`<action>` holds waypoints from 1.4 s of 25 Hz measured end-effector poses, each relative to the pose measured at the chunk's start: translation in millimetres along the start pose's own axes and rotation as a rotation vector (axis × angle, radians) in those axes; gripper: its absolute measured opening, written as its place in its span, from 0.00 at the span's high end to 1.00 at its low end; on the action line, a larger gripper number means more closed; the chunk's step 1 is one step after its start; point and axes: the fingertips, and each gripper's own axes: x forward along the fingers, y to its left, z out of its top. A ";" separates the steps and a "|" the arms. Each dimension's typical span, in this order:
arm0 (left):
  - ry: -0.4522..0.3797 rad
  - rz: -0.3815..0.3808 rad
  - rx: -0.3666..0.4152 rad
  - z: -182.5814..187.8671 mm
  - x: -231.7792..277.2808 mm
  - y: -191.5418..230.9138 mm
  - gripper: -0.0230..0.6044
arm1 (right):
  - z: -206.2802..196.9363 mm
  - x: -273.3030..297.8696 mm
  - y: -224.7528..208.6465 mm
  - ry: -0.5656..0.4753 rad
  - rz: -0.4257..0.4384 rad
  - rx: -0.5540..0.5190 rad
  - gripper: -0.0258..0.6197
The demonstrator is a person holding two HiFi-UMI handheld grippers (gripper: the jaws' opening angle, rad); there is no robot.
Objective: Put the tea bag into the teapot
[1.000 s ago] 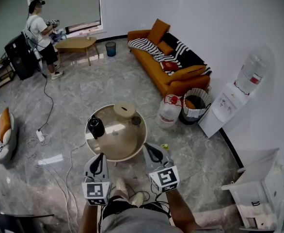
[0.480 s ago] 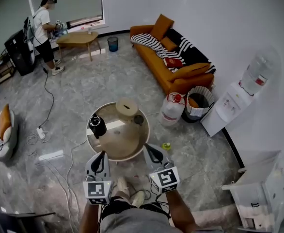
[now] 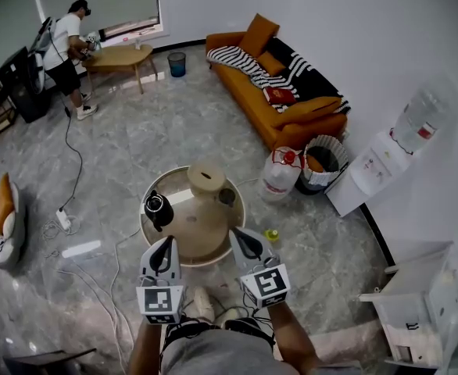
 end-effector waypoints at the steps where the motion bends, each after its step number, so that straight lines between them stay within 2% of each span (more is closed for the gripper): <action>1: -0.004 -0.006 -0.014 4.1 5.0 3.0 0.94 | 2.1 7.2 -0.3 0.000 -0.003 0.000 0.96; 3: -0.013 -0.021 -0.015 5.7 13.3 11.9 0.94 | 5.3 19.7 0.8 -0.003 -0.009 -0.005 0.96; 7: -0.025 -0.035 0.033 -4.4 27.7 36.6 0.94 | 7.2 42.7 2.8 -0.008 -0.024 -0.004 0.96; 12: -0.019 -0.024 -0.010 -2.1 39.9 56.2 0.94 | 10.1 67.8 -0.7 -0.005 -0.033 0.001 0.96; 18: -0.019 0.003 0.024 -6.3 62.6 73.8 0.94 | 3.8 96.4 -12.3 0.008 -0.001 -0.004 0.96; 23: -0.001 0.062 0.002 -10.7 93.8 79.6 0.94 | -4.5 127.3 -32.7 0.019 0.067 -0.001 0.96; 27: 0.012 0.136 -0.079 -11.0 121.4 83.9 0.94 | -11.1 158.9 -50.4 0.031 0.143 -0.008 0.96; 29: 0.026 0.167 -0.068 -20.4 135.0 90.5 0.94 | -18.1 177.2 -55.2 0.045 0.188 -0.010 0.96; 35: 0.090 0.272 -0.150 -51.6 163.0 106.9 0.94 | -44.9 226.7 -53.1 0.097 0.328 -0.028 0.96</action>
